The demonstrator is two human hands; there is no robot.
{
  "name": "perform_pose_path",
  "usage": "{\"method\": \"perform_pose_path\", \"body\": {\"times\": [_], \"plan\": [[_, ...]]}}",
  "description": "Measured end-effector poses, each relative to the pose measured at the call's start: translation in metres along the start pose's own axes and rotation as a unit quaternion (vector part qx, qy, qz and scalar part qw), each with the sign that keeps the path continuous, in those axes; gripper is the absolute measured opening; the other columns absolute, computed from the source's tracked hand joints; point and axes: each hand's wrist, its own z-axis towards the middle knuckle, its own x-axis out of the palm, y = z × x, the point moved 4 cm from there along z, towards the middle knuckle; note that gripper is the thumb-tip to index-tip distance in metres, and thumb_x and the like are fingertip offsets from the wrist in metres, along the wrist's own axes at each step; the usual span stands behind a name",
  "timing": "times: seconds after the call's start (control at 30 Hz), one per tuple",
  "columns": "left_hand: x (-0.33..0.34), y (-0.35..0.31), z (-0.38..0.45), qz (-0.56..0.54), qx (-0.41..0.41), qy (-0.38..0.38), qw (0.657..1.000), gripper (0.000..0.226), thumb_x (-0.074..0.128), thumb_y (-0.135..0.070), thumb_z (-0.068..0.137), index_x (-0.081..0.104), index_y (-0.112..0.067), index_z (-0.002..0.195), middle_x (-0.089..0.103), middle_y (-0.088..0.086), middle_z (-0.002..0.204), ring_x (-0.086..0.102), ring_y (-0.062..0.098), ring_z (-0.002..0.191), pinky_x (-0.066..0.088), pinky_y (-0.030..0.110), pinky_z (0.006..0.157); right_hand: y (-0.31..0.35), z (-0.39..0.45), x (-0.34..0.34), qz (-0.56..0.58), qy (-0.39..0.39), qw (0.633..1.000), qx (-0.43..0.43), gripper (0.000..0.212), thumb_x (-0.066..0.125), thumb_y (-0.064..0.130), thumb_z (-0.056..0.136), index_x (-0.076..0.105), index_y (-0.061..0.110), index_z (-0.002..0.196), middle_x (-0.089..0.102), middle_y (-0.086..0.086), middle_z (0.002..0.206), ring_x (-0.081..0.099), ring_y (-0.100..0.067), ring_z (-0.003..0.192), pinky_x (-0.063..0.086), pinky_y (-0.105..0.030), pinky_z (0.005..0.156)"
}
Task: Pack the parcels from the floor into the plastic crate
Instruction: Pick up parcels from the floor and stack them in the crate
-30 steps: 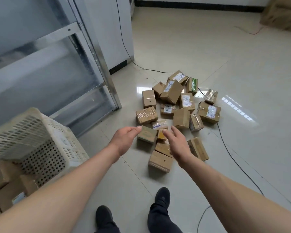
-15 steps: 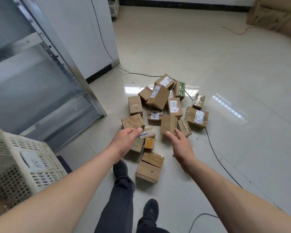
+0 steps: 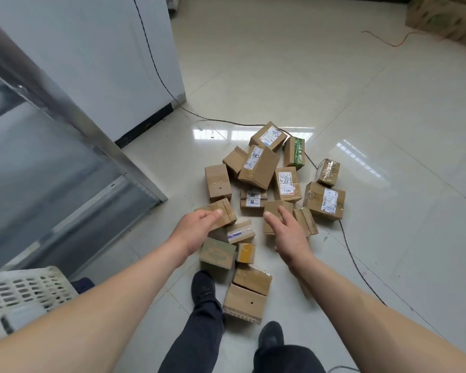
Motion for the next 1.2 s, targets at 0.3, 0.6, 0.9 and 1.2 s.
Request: {"method": "perform_pose_path", "body": {"times": [0.3, 0.6, 0.9, 1.2], "plan": [[-0.003, -0.009, 0.078, 0.024, -0.016, 0.009, 1.0, 0.018, 0.051, -0.044, 0.098, 0.061, -0.031, 0.091, 0.059, -0.015, 0.093, 0.053, 0.008, 0.095, 0.038, 0.025, 0.077, 0.001, 0.076, 0.018, -0.038, 0.043, 0.998, 0.019, 0.072, 0.06, 0.049, 0.098, 0.03, 0.026, 0.16, 0.035, -0.001, 0.163, 0.037, -0.022, 0.147, 0.033, -0.044, 0.118], [0.032, 0.031, 0.219, -0.009, -0.079, -0.035, 0.996, 0.025, 0.052, -0.052, 0.095, 0.066, -0.032, 0.101, 0.063, -0.004, 0.114, 0.055, 0.018, 0.11, 0.04, 0.031, 0.084, -0.018, 0.265, 0.028, -0.149, 0.104, 0.983, -0.015, 0.077, 0.058, 0.055, 0.096, 0.028, 0.024, 0.16, 0.037, -0.004, 0.162, 0.037, -0.024, 0.147, 0.031, -0.046, 0.12], [0.125, 0.072, 0.41, -0.108, -0.14, -0.057, 0.983, 0.055, 0.052, -0.058, 0.092, 0.057, -0.021, 0.132, 0.056, 0.002, 0.128, 0.053, 0.024, 0.117, 0.045, 0.041, 0.098, -0.034, 0.47, 0.034, -0.221, 0.087, 0.966, -0.097, 0.077, 0.058, 0.055, 0.095, 0.03, 0.024, 0.16, 0.036, 0.0, 0.163, 0.036, -0.022, 0.148, 0.032, -0.046, 0.12], [0.191, 0.108, 0.533, -0.265, -0.194, -0.01, 0.945, 0.072, 0.048, -0.067, 0.09, 0.033, -0.031, 0.15, 0.034, 0.003, 0.156, 0.034, 0.031, 0.141, 0.031, 0.057, 0.111, -0.025, 0.599, 0.055, -0.324, 0.07, 0.928, -0.171, 0.081, 0.062, 0.051, 0.095, 0.025, 0.02, 0.16, 0.033, -0.004, 0.164, 0.035, -0.028, 0.148, 0.032, -0.043, 0.116]]}}
